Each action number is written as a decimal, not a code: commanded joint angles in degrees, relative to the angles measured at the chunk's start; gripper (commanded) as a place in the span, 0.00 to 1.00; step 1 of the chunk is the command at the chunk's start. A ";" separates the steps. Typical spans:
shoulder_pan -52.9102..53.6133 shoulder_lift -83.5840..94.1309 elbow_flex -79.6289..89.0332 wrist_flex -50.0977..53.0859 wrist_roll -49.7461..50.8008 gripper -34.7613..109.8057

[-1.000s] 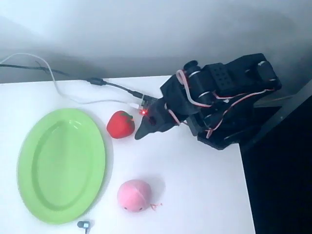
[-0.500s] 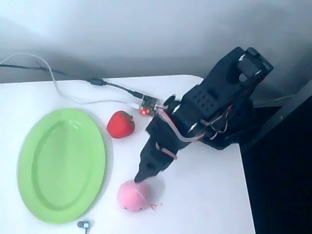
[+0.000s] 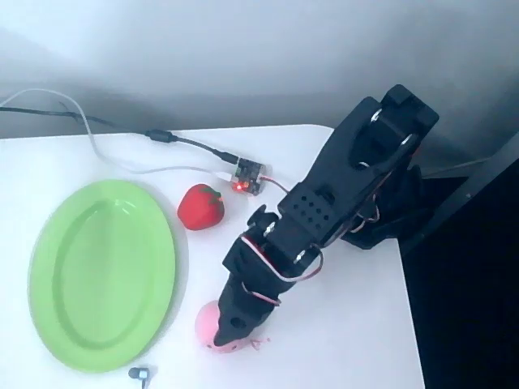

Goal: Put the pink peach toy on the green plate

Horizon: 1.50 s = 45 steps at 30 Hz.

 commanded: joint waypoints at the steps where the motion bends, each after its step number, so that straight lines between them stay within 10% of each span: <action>1: -1.58 -0.26 -0.79 0.09 1.41 0.54; 25: -1.93 -15.29 -7.21 0.09 1.67 0.46; 32: -2.72 -17.58 -8.53 0.26 3.25 0.24; 45: -3.16 -16.88 -8.79 0.26 5.36 0.38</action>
